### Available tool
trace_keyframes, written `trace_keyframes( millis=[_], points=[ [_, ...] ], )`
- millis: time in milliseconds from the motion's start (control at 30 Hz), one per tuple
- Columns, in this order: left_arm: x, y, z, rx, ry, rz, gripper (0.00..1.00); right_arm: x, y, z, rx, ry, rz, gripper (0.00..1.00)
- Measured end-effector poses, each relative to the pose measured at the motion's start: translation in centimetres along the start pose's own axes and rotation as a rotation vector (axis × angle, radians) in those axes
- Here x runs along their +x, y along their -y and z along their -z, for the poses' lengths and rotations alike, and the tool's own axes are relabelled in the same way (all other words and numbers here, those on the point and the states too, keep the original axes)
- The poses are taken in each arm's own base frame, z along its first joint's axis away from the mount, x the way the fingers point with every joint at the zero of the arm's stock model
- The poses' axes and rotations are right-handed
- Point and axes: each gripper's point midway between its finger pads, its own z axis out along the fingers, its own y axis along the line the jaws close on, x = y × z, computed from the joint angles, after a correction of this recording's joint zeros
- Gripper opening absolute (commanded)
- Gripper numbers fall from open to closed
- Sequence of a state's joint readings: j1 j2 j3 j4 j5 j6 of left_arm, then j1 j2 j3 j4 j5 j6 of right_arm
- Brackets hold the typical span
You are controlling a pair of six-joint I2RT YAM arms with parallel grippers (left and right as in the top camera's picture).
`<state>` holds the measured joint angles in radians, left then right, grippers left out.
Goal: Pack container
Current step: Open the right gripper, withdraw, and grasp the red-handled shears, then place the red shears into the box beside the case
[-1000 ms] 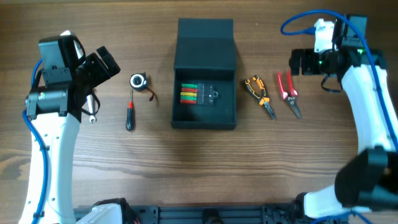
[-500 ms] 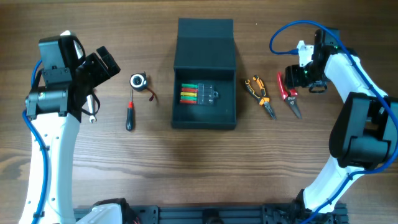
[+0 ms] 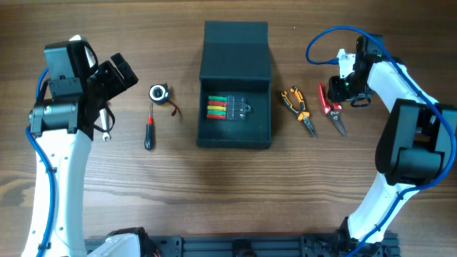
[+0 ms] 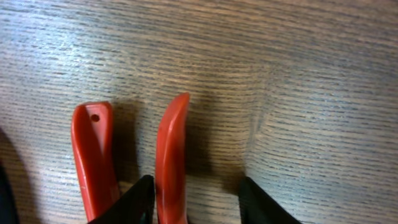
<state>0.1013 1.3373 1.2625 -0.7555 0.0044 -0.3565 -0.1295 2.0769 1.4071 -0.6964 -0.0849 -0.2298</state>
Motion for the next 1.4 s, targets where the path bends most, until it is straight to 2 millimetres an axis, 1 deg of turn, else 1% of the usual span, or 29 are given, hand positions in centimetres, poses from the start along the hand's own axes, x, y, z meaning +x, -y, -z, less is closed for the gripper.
trace_keyframes(
  millis=[67,167,200,233,433,533,567,633,700,733,800,833,867,933,967,1000,1033,1067,1167,1233,1300,1333,1400],
  points=[
    [0.0,0.0,0.0,0.000,0.000,0.000,1.00,0.1,-0.1,0.0,-0.002,-0.006,-0.001,0.33],
    [0.0,0.0,0.0,0.000,0.000,0.000,1.00,0.5,-0.2,0.0,-0.005,-0.020,-0.004,0.15],
    [0.0,0.0,0.0,0.000,0.000,0.000,1.00,0.6,-0.2,0.0,-0.006,-0.024,-0.003,0.06],
    [0.0,0.0,0.0,0.000,0.000,0.000,1.00,0.7,-0.3,0.0,-0.007,-0.029,-0.012,0.04],
    [0.0,0.0,0.0,0.000,0.000,0.000,1.00,0.9,-0.3,0.0,-0.005,-0.039,-0.055,0.04],
    [0.0,0.0,0.0,0.000,0.000,0.000,1.00,1.8,-0.5,0.5,-0.014,-0.089,-0.085,0.04],
    [0.0,0.0,0.0,0.000,0.000,0.000,1.00,1.9,-0.6,1.0,-0.016,-0.105,-0.093,0.04],
    [0.0,0.0,0.0,0.000,0.000,0.000,1.00,1.1,-0.8,2.3,-0.030,-0.105,-0.094,0.04],
    [0.0,0.0,0.0,0.000,0.000,0.000,1.00,-0.4,-1.2,4.0,-0.056,-0.072,-0.091,0.04],
    [0.0,0.0,0.0,0.000,0.000,0.000,1.00,-1.8,-1.6,5.6,-0.073,-0.029,-0.082,0.04],
    [0.0,0.0,0.0,0.000,0.000,0.000,1.00,-3.7,-2.7,8.5,-0.088,0.054,-0.052,0.04],
    [0.0,0.0,0.0,0.000,0.000,0.000,1.00,-4.6,-3.6,10.3,-0.093,0.102,-0.028,0.04],
    [0.0,0.0,0.0,0.000,0.000,0.000,1.00,-5.4,-5.1,12.5,-0.100,0.157,0.017,0.04],
    [0.0,0.0,0.0,0.000,0.000,0.000,1.00,-6.0,-8.5,15.5,-0.123,0.225,0.131,0.04],
    [0.0,0.0,0.0,0.000,0.000,0.000,1.00,-6.1,-10.2,16.4,-0.136,0.246,0.189,0.04],
    [0.0,0.0,0.0,0.000,0.000,0.000,1.00,-5.8,-14.8,17.9,-0.179,0.274,0.343,0.04],
    [0.0,0.0,0.0,0.000,0.000,0.000,1.00,-5.3,-16.7,18.0,-0.191,0.272,0.427,0.04],
    [0.0,0.0,0.0,0.000,0.000,0.000,1.00,-4.5,-19.6,18.0,-0.207,0.269,0.561,0.04],
    [0.0,0.0,0.0,0.000,0.000,0.000,1.00,-2.4,-26.9,18.4,-0.253,0.302,0.928,0.04],
    [0.0,0.0,0.0,0.000,0.000,0.000,1.00,-2.0,-29.5,18.8,-0.260,0.351,1.081,0.05],
    [0.0,0.0,0.0,0.000,-0.001,0.000,1.00,-2.2,-31.6,19.2,-0.252,0.418,1.225,0.04],
    [0.0,0.0,0.0,0.000,-0.001,0.000,1.00,-2.1,-32.0,19.3,-0.252,0.429,1.265,0.04],
    [0.0,0.0,0.0,0.000,-0.001,0.000,1.00,-1.9,-32.4,18.6,-0.263,0.430,1.331,0.04]
  ],
)
